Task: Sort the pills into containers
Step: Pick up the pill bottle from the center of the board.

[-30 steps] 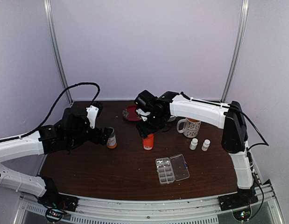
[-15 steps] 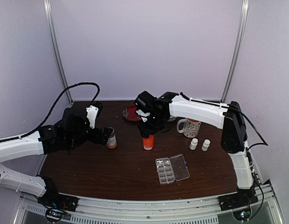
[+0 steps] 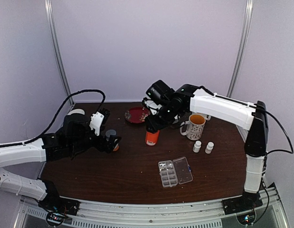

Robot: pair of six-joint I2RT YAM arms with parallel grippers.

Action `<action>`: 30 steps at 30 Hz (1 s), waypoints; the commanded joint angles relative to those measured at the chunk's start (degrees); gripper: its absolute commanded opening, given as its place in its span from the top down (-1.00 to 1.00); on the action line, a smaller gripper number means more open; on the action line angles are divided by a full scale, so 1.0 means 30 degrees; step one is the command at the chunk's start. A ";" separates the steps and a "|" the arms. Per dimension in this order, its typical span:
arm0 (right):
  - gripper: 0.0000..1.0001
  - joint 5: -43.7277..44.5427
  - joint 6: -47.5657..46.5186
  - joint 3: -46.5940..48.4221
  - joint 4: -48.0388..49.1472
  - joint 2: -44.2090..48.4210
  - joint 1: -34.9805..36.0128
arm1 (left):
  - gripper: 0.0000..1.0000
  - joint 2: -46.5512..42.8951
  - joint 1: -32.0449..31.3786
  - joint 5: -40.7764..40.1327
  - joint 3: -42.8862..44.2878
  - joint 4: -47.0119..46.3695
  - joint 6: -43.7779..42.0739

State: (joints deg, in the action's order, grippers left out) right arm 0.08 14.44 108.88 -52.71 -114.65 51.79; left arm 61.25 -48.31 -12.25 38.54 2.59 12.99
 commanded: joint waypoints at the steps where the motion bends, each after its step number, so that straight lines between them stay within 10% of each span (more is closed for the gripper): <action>1: 0.20 -0.1574 -0.0216 -0.1321 0.1920 0.2788 0.0139 | -0.95 -0.0395 0.0147 0.4726 -0.1146 -0.5059 -0.1601; 16: 0.40 -0.9360 0.2004 -0.6175 0.7957 0.7860 0.0168 | -0.95 0.0785 -0.0359 0.9707 -0.4128 -1.4244 -0.7443; 30: 0.48 -1.0990 0.3193 -0.7656 1.0522 0.9168 0.0223 | -0.86 0.1468 -0.0385 0.9495 -0.3536 -1.5384 -0.7668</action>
State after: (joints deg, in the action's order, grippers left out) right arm -30.70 22.76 86.24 -24.97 -88.68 52.12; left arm 65.52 -49.23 15.46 26.68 -39.11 -8.93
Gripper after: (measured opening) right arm 0.551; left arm 0.946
